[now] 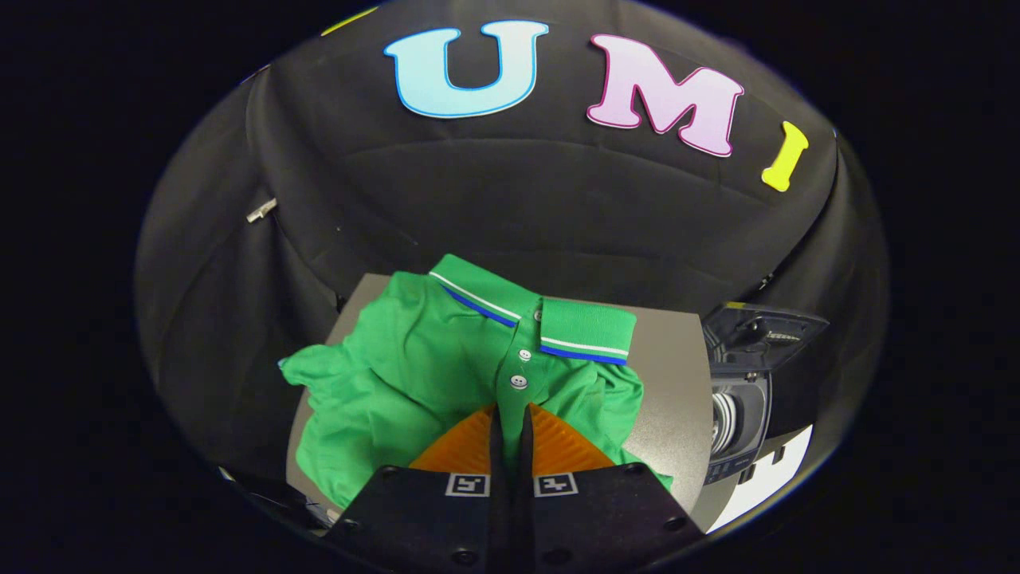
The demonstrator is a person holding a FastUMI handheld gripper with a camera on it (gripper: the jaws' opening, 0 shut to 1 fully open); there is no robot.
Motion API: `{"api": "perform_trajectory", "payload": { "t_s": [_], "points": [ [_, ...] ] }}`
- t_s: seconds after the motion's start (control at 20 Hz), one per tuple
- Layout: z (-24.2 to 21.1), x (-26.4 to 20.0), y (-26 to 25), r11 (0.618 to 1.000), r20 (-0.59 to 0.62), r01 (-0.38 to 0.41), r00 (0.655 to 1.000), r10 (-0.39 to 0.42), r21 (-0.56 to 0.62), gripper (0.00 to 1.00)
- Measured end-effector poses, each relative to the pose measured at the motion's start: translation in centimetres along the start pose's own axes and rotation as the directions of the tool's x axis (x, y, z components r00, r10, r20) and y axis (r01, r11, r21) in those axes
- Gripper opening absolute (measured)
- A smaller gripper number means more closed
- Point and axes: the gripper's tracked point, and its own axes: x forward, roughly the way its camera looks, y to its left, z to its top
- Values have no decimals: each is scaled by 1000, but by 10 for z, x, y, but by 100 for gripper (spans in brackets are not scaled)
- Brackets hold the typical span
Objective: Put the clothes into the washing machine and then close the washing machine lid.
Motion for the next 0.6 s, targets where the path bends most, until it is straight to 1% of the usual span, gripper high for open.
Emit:
{"api": "perform_trajectory", "payload": {
  "t_s": [0.1,0.25,0.45,0.6],
  "points": [
    [6,-13,-7,1000,5,-28,1000,28,14,5],
    [14,-20,-35,998,37,-61,998,60,17,5],
    [9,-28,-103,998,60,-30,998,33,-56,5],
    [6,-37,-163,998,82,-48,995,51,-45,5]
  ]
}}
